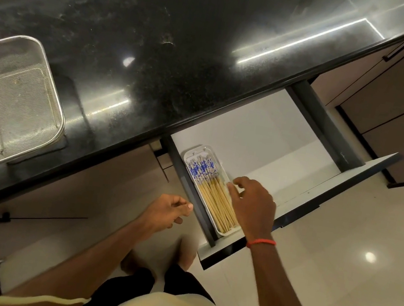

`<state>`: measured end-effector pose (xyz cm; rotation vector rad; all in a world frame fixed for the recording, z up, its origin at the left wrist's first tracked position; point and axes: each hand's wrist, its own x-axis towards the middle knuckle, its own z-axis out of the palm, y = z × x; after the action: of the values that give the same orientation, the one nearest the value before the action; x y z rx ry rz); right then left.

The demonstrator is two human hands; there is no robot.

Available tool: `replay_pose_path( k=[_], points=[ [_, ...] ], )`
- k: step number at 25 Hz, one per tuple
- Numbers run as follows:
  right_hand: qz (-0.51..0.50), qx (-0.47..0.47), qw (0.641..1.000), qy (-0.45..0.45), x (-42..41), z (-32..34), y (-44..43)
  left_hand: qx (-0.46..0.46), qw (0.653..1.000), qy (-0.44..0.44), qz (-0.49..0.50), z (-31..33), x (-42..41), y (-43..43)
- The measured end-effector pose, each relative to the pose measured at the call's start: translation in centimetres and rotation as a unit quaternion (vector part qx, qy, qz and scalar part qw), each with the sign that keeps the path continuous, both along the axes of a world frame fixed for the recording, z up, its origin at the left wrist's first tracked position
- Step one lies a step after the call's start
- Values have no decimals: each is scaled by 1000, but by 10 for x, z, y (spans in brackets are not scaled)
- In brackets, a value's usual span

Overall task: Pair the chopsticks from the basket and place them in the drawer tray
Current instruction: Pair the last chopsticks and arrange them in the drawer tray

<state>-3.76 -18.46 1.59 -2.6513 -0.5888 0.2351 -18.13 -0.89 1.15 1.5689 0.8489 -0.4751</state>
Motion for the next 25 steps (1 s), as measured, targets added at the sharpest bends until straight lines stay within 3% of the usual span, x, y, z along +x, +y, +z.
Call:
replay_pose_path(
  k=[5,10,14,19,25],
  points=[
    [-131,13,989,-67,5,27,-70,4,999,6,-31,4,0,-5],
    [-296,101,946,90,-5,17,-104,-9,996,-8,-91,11,-6,-12],
    [-286,137,933,170,-2,2,-101,-35,987,13,-158,13,-12,-18],
    [-307,175,920,171,5,-7,-93,-61,976,17,-210,13,-16,-18],
    [-307,247,904,166,12,-12,-70,-31,974,10,-223,13,-22,-17]
  ],
)
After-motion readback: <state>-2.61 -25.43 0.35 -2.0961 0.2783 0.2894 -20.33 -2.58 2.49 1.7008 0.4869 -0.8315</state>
